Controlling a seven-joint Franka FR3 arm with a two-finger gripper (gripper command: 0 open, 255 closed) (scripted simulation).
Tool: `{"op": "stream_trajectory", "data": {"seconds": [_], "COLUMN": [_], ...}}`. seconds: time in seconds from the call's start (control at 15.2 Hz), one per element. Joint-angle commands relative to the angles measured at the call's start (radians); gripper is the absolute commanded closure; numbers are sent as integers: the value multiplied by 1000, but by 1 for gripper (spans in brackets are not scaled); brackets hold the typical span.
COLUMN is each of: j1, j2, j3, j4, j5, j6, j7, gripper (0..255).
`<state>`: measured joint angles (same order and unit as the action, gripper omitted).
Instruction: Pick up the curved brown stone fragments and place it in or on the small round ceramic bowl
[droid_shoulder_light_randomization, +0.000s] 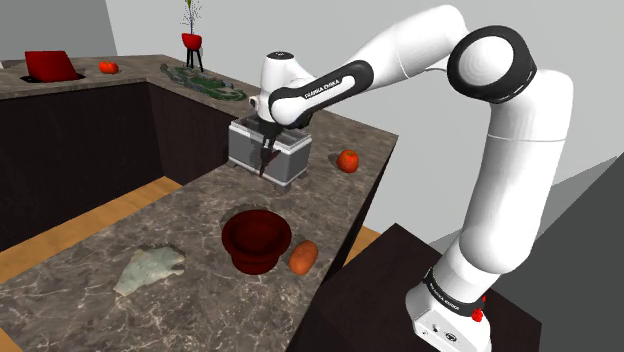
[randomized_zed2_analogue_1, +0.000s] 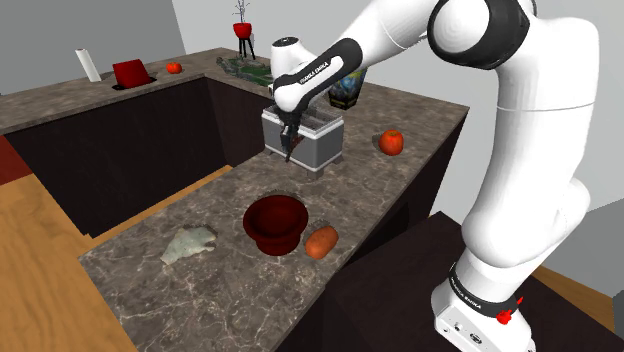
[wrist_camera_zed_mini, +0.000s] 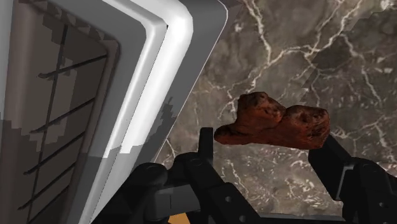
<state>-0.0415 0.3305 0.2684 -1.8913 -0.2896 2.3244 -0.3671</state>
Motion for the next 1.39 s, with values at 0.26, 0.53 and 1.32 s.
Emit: {"op": "stream_trajectory", "data": {"seconds": [0.26, 0.53, 1.32], "j1": [30, 66, 198], "j2": [-107, -192, -393], "j3": [31, 64, 193], "j4": [-113, -217, -417], "j5": [17, 30, 100], "j6": [0, 12, -8], "j7": [59, 129, 348], "gripper": [255, 255, 255]}}
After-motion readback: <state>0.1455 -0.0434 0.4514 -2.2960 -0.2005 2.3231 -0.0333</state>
